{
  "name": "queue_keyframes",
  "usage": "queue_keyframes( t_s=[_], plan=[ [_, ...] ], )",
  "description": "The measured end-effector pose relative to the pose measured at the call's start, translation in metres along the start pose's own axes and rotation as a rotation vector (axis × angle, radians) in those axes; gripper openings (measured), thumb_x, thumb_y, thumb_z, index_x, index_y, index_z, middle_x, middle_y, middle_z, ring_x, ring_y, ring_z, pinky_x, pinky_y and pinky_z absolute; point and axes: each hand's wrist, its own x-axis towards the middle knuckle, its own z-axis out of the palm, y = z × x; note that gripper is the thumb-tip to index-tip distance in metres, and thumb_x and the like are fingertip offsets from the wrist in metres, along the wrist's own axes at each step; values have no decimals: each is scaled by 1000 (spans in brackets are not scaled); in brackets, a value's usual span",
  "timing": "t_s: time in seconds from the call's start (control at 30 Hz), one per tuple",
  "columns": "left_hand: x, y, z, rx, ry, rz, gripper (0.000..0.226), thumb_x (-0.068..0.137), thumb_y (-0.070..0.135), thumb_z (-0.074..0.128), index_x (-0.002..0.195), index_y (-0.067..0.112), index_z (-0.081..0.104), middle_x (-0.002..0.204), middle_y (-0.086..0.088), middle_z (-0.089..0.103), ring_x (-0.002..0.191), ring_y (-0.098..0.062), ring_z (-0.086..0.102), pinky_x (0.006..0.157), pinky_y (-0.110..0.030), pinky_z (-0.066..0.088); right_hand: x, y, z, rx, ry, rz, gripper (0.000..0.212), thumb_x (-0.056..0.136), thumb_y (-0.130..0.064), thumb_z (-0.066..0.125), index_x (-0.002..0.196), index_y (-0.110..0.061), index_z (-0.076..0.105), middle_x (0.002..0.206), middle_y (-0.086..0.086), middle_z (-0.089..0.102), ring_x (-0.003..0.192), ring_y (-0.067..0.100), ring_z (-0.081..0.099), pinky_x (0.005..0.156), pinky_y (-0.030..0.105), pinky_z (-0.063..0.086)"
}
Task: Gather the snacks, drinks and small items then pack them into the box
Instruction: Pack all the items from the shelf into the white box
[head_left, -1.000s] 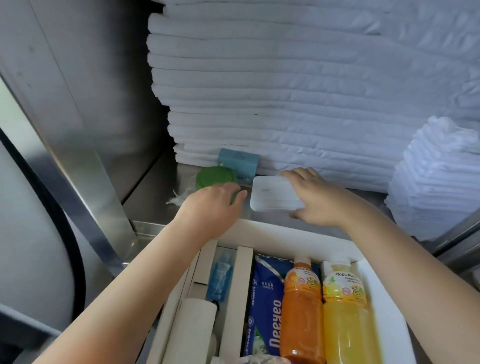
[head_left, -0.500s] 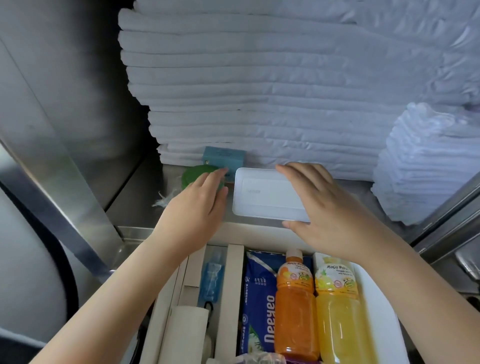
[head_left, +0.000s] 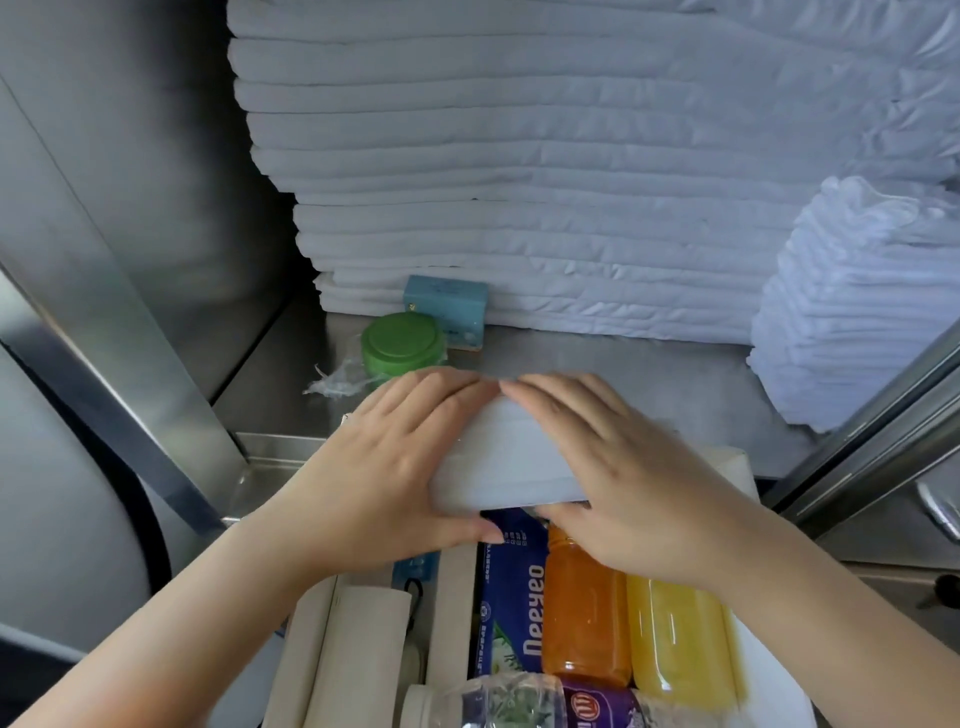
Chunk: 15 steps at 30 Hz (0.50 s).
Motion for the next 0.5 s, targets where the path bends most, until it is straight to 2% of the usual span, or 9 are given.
queue_keyframes(
  t_s=[0.1,0.17,0.27,0.37,0.43,0.5],
  plan=[
    [-10,5,3,138,45,-14,78,73,60,61,126,3,54,117,-9,55,103,-25,49,90,-36,41,0,-7,7,-27,41,-65,81,75,-30,68,142,-7,31,137,3,42,124,16,35,111,20,15],
    [-14,6,5,144,64,-17,72,72,54,64,120,1,57,112,-10,56,97,-26,51,82,-38,46,1,-9,11,-17,55,-99,80,74,-30,69,141,-6,32,135,4,43,122,17,36,111,24,11],
    [-22,5,5,144,45,-3,68,71,48,64,120,2,58,110,-8,57,93,-26,53,78,-38,49,0,-13,14,2,54,-132,79,73,-35,73,138,-9,37,131,2,45,118,16,39,106,27,22],
    [-29,6,0,177,-9,-14,69,69,47,59,125,6,56,112,-4,57,95,-21,53,77,-29,47,-2,-17,18,-32,46,-166,73,74,-42,69,134,-13,39,128,0,45,115,17,41,101,28,27],
    [-33,8,-1,179,-64,-27,71,64,48,54,124,9,56,109,-1,57,94,-18,54,65,-26,48,-3,-19,22,-49,42,-172,73,72,-47,69,131,-14,41,126,0,47,113,17,42,98,28,29],
    [-37,10,-1,161,-141,-38,72,61,49,53,122,10,57,106,-1,60,91,-19,58,55,-28,53,-5,-22,27,-57,21,-167,75,70,-51,70,128,-14,42,123,-1,49,110,17,45,92,26,38]
  ],
)
